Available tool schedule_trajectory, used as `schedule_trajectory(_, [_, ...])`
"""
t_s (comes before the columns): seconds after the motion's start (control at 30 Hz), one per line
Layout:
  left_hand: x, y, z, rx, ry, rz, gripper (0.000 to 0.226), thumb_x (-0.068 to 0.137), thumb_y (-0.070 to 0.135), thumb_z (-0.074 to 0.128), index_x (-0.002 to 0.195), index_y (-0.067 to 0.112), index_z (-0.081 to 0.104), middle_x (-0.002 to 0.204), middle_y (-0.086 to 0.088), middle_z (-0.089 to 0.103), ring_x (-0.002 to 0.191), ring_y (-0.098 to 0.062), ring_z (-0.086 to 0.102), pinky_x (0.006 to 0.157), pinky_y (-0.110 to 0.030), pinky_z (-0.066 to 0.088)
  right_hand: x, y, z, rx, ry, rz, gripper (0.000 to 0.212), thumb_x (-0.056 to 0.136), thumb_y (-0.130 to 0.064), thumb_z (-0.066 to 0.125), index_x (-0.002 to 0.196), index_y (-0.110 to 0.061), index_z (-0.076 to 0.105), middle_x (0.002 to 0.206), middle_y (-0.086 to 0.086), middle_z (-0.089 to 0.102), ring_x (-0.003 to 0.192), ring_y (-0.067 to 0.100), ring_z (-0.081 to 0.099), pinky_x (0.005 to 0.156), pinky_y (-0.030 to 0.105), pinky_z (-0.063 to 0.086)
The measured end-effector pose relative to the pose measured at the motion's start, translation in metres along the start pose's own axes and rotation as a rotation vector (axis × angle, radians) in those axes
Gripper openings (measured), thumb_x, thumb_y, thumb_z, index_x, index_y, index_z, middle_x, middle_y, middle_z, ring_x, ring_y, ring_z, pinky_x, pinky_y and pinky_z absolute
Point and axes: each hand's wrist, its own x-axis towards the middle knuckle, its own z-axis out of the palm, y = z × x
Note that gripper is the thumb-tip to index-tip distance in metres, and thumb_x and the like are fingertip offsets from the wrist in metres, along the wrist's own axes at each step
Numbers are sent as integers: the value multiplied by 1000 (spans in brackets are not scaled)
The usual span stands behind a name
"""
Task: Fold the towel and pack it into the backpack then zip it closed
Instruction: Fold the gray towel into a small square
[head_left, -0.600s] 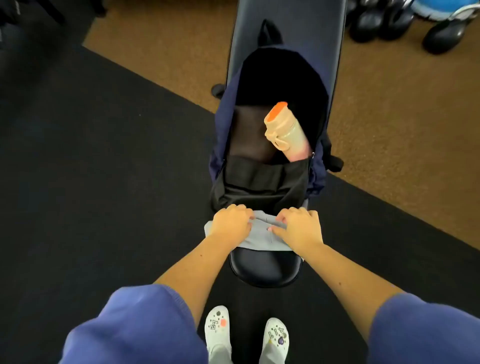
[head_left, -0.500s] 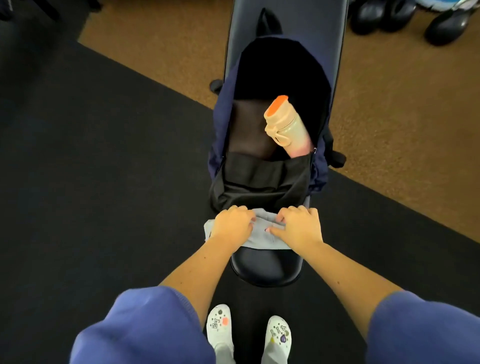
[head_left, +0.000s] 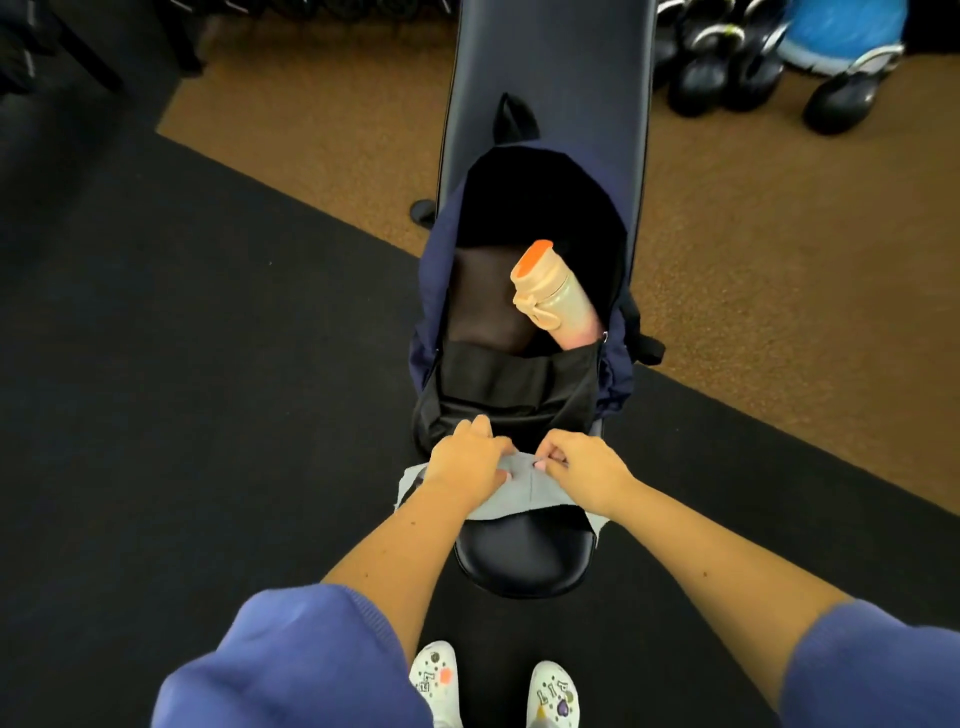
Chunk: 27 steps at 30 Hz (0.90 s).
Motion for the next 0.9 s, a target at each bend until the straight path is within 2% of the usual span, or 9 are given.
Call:
schedule_trajectory(0.17, [-29,-1,-39,-79,-25,65,39,96,50,52,122,22,61,123,1,51,116,-21,46,81,-35,43,-24,-32,-42,68,21,-84,9,93,-26,59,85,-24,61,76,-3,64,69,12,56,67,30,43])
schedule_trajectory(0.3, [-60,2,-76,-314,91,50,40,95,51,53,86,13,60,87,0,60,85,-22,60,70,-37,46,-47,-59,-74,150,76,-149,13,94,-24,59,87,-16,66,77,13,67,60,9,50,60,24,40])
schedule_trajectory(0.4, [-86,7,-114,-477,225,58,35,96,46,55,81,15,61,65,8,53,64,-11,53,63,-32,44,-67,-77,-99,222,70,-170,11,92,-28,62,88,-20,69,81,13,69,62,13,55,65,31,45])
schedule_trajectory(0.47, [-104,12,-140,-537,280,97,32,96,45,57,80,18,65,63,9,55,60,-6,51,63,-30,45,-81,-90,-116,277,74,-202,11,91,-27,63,93,-22,72,88,10,72,77,25,64,76,40,51])
schedule_trajectory(0.6, [-140,24,-185,-706,355,128,39,97,39,58,66,14,55,56,10,51,51,-2,47,52,-13,36,-117,-118,-146,336,94,-253,18,93,-24,61,106,-20,74,99,3,74,97,19,67,88,33,50])
schedule_trajectory(0.7, [-167,37,-223,-849,440,156,46,97,33,58,69,-1,47,59,0,44,54,-8,41,54,-18,32,-145,-139,-170,327,173,-290,14,90,-20,63,92,-27,75,89,-4,73,82,14,63,80,30,46])
schedule_trajectory(0.77, [-186,47,-247,-951,469,185,45,98,25,57,67,-2,40,64,-8,35,57,-11,35,54,-17,31,-161,-153,-184,265,234,-329,25,87,-16,61,72,-34,69,74,-10,65,70,8,55,70,28,41])
schedule_trajectory(0.83, [-201,53,-265,-1038,496,207,41,98,22,57,66,3,40,65,-9,29,59,-16,32,57,-23,29,-173,-165,-194,204,258,-359,24,86,-13,58,65,-20,63,64,-5,56,61,10,47,63,30,36])
schedule_trajectory(0.9, [-218,56,-280,-1136,524,202,37,98,23,56,67,7,42,68,-9,29,65,-20,30,62,-32,26,-189,-177,-203,174,283,-360,20,86,-14,56,70,-2,58,65,11,54,59,14,46,59,30,35])
